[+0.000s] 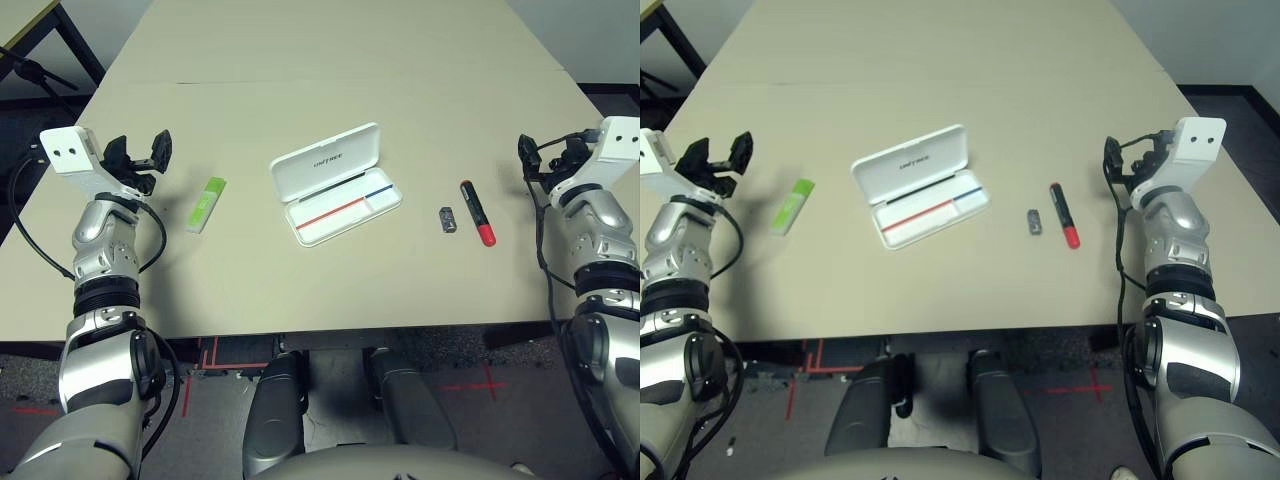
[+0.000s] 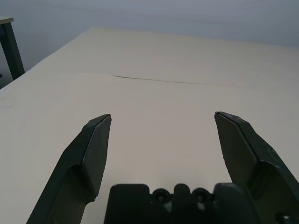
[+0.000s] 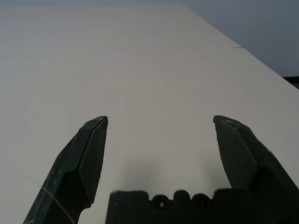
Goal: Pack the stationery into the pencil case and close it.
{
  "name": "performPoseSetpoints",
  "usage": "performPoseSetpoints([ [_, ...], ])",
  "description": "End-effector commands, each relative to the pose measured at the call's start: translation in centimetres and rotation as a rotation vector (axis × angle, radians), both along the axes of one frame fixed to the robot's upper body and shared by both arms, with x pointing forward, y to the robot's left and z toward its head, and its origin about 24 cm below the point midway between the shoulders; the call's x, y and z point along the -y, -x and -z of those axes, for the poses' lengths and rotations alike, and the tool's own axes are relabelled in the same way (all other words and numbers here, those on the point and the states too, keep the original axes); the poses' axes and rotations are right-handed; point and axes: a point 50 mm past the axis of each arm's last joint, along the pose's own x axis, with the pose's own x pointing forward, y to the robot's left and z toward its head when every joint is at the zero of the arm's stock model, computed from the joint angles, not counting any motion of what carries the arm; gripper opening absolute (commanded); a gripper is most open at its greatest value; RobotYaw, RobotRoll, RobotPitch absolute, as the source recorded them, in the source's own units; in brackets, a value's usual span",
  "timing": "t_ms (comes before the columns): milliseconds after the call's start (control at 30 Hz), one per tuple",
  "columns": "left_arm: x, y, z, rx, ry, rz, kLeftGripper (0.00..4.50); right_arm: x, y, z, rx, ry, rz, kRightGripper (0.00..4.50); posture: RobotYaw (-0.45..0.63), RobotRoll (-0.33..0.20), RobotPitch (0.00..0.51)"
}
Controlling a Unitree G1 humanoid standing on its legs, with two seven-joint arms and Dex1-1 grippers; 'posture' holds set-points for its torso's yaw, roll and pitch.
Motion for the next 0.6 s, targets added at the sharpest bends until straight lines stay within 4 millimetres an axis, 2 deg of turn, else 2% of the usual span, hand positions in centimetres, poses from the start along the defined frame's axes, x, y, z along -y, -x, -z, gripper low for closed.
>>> performPoseSetpoints([
  [33, -0.1, 0.2, 0.4, -0.009, 0.000, 0.003, 4.46, 0.2, 0.0, -0.3, 0.010, -0.003, 0.005, 4.50, -0.12, 0.000, 0.188],
  [367, -0.2, 0.6, 0.6, -0.004, -0.001, -0.003, 4.46, 0.0, -0.4, -0.8, 0.006, 0.004, -0.035, 4.50, -0.10, 0.000, 0.186],
  [600, -0.6, 1.2, 0.4, -0.010, -0.028, 0.027, 4.46, -1.1, -0.2, -1.6, -0.053, 0.065, -0.287, 4.50, -0.11, 0.000, 0.192],
])
